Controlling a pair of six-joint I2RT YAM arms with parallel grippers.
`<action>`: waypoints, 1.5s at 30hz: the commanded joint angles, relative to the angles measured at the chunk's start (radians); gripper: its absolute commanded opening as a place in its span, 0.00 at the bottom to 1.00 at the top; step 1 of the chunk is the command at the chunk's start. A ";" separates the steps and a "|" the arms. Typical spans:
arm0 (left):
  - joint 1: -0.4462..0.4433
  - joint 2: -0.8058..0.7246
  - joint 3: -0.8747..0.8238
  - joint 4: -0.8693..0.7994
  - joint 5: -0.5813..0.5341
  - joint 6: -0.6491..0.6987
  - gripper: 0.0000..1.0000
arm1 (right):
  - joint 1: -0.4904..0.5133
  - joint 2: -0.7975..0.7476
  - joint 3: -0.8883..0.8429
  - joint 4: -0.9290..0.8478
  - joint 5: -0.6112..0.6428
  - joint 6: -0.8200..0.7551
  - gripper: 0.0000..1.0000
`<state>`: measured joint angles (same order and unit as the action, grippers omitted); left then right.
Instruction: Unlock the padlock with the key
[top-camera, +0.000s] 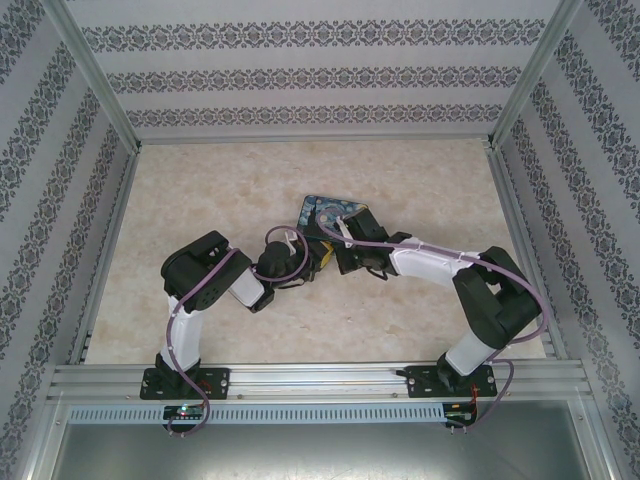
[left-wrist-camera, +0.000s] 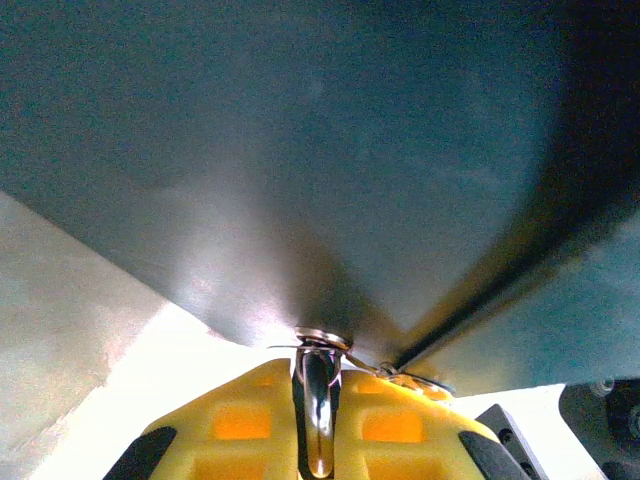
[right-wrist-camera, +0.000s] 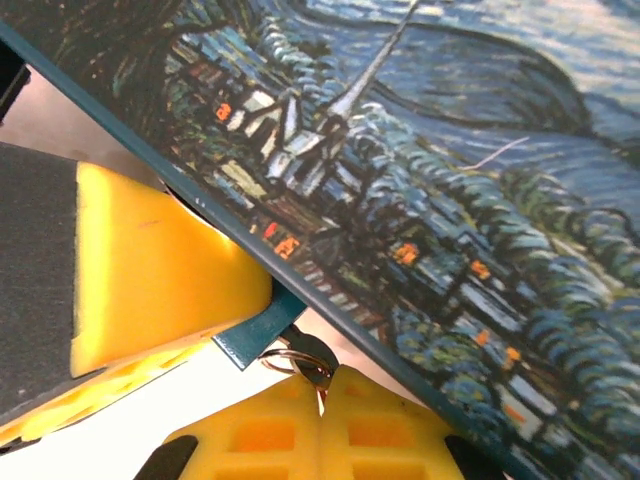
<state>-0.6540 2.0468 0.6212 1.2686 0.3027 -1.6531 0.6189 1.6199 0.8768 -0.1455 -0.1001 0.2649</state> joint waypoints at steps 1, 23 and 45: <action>-0.007 0.018 -0.024 -0.115 0.033 -0.006 0.00 | 0.007 -0.055 -0.005 0.074 -0.117 0.036 0.10; -0.008 0.012 -0.013 -0.133 0.038 -0.005 0.00 | 0.042 -0.064 0.021 -0.073 0.057 -0.131 0.30; -0.007 0.010 -0.013 -0.137 0.039 -0.002 0.00 | 0.062 0.060 0.113 -0.089 0.209 -0.176 0.28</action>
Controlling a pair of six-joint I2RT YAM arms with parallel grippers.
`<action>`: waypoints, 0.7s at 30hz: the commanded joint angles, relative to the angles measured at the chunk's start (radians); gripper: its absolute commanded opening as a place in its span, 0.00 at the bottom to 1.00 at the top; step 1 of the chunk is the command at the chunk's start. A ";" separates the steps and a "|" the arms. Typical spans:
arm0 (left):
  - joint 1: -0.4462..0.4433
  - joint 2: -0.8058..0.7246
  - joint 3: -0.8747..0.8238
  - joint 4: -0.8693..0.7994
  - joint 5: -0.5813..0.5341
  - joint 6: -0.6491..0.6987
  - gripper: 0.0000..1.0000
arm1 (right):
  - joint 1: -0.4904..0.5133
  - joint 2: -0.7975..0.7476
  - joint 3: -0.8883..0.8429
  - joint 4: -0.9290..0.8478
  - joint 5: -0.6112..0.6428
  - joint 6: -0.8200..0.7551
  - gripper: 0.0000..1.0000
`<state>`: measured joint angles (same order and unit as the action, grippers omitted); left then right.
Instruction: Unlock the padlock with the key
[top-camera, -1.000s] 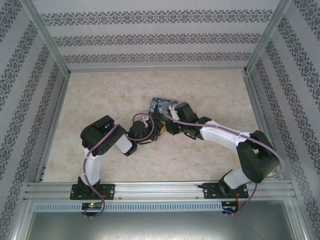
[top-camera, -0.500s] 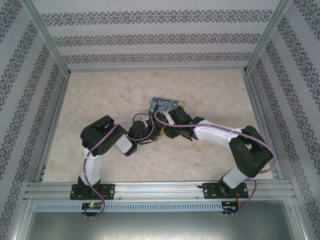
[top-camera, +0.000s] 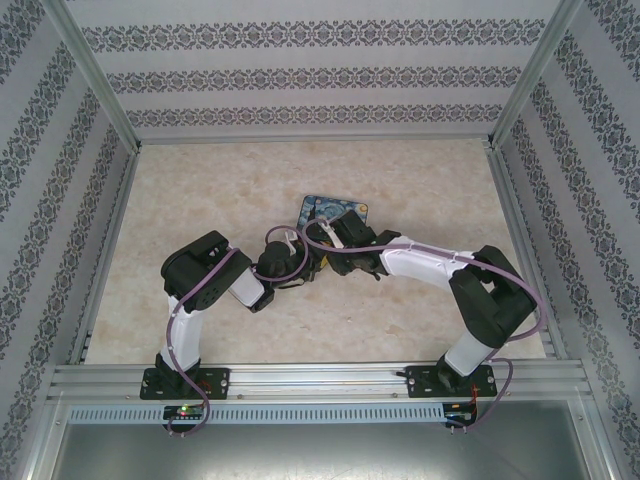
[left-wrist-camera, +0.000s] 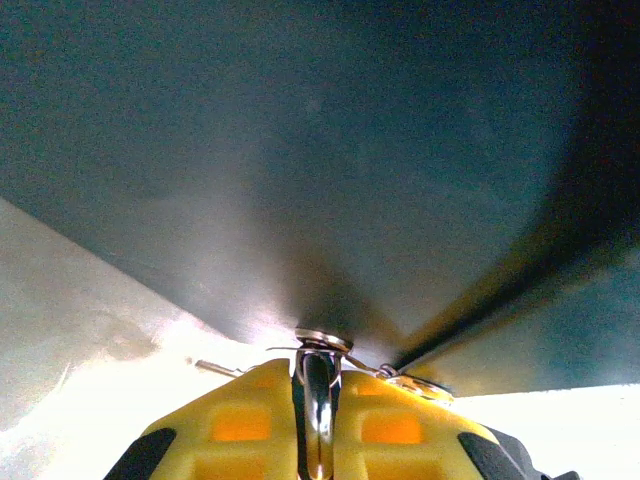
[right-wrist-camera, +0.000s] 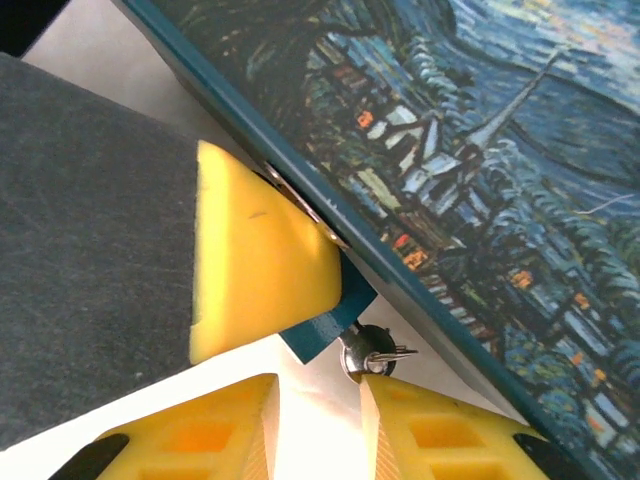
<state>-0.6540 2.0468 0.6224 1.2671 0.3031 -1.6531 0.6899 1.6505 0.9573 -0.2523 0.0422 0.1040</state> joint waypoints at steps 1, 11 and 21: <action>-0.008 0.010 -0.014 -0.135 0.039 -0.002 0.00 | -0.010 0.032 0.034 0.020 0.067 -0.012 0.27; -0.008 0.013 -0.024 -0.129 0.039 0.000 0.00 | -0.015 0.055 0.070 0.035 0.026 0.028 0.09; -0.007 0.019 -0.022 -0.123 0.037 -0.006 0.00 | -0.050 -0.009 0.025 0.069 -0.135 0.157 0.15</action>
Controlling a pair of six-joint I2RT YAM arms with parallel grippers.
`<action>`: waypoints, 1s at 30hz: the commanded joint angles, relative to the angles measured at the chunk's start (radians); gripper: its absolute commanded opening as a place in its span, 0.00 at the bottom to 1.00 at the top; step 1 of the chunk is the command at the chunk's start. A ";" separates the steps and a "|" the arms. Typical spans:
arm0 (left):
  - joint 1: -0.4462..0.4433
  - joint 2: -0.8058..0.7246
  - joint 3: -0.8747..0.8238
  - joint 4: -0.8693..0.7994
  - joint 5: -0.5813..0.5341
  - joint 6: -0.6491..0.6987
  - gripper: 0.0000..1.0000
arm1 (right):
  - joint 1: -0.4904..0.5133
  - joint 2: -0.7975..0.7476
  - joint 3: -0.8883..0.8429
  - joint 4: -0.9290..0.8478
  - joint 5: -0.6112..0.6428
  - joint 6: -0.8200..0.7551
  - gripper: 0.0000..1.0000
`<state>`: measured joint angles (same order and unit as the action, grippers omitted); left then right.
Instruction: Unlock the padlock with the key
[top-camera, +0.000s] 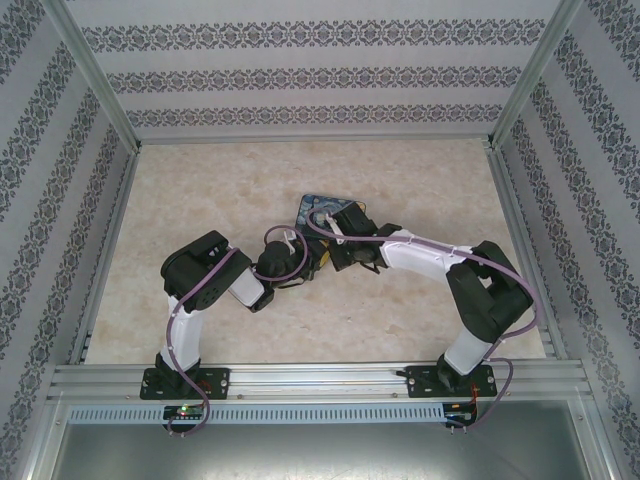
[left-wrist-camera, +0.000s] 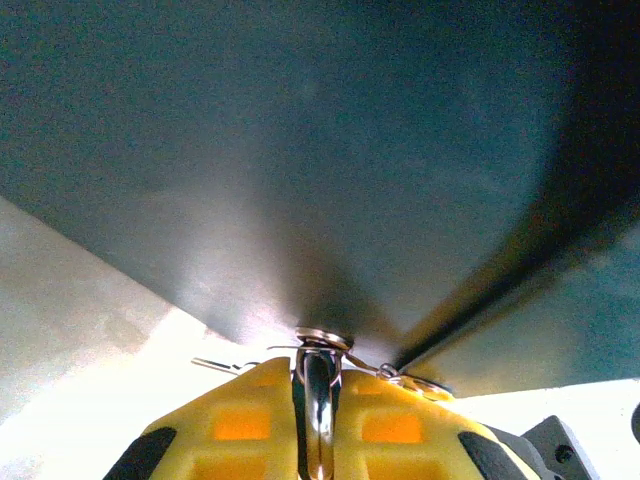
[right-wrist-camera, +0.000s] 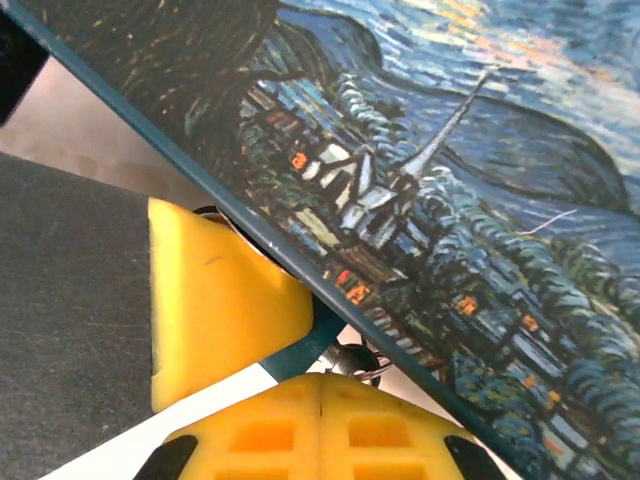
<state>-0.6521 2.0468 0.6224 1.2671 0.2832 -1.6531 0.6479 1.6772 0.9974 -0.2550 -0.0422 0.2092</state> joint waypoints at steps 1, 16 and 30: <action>-0.009 0.021 -0.022 -0.120 0.056 -0.007 0.00 | -0.012 -0.058 -0.032 0.074 -0.056 0.072 0.28; -0.009 0.012 -0.025 -0.147 0.070 0.020 0.00 | -0.046 -0.180 -0.256 0.292 -0.120 0.459 0.56; -0.009 -0.038 -0.046 -0.210 0.091 0.064 0.14 | -0.118 -0.138 -0.243 0.409 -0.117 0.583 0.56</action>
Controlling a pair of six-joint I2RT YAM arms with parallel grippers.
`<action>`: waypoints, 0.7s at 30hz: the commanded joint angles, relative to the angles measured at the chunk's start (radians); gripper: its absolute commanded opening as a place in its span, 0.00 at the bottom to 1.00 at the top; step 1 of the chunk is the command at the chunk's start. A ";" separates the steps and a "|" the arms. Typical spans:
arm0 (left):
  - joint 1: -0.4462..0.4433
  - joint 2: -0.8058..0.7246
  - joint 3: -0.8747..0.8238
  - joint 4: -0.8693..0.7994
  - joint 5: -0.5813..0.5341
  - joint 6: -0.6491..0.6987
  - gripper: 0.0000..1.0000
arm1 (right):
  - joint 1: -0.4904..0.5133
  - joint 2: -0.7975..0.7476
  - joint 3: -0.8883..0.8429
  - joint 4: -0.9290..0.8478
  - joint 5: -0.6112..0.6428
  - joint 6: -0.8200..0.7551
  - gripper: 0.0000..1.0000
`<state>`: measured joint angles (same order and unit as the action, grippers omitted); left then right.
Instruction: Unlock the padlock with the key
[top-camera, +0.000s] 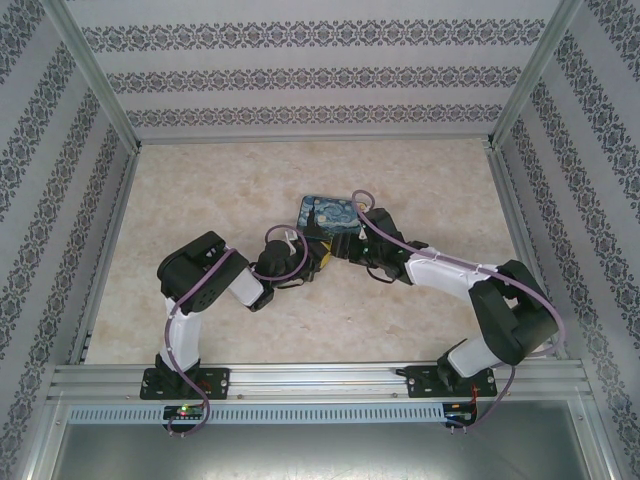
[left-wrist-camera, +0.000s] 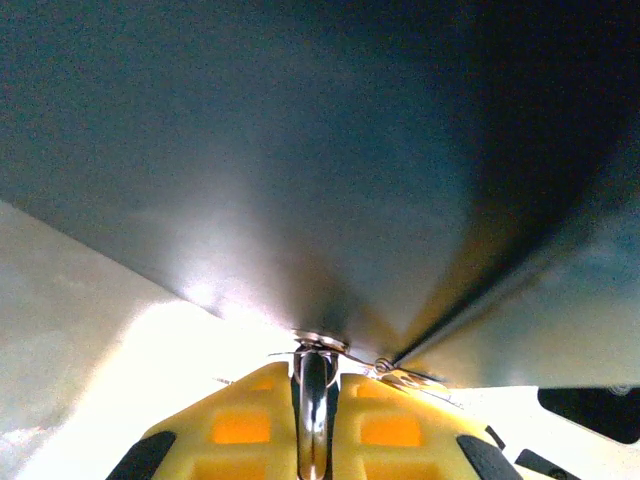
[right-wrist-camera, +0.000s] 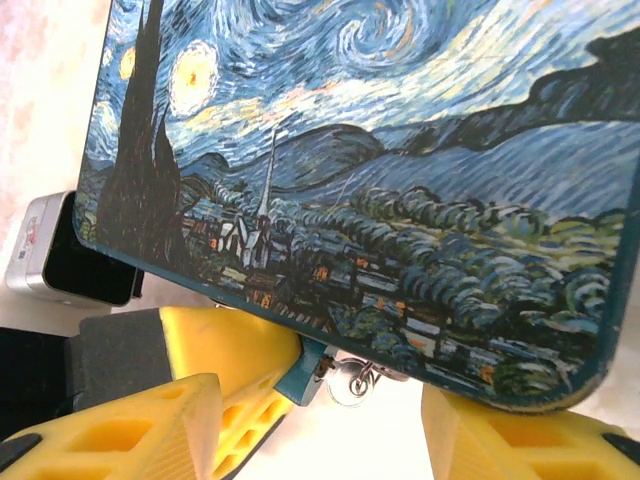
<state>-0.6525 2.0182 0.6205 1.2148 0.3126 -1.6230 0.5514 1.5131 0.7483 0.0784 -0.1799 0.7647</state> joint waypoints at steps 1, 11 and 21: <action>-0.009 -0.015 -0.047 -0.162 0.063 0.037 0.20 | -0.022 0.028 0.006 0.078 0.020 0.029 0.56; -0.009 -0.138 -0.119 -0.219 0.030 0.072 0.81 | -0.051 0.041 0.023 0.087 0.008 0.036 0.55; 0.000 -0.333 -0.078 -0.457 0.014 0.178 0.91 | -0.108 0.112 0.115 0.094 -0.082 -0.013 0.55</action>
<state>-0.6540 1.7439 0.5171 0.9127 0.3367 -1.5211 0.4625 1.6047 0.8127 0.1406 -0.2119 0.7818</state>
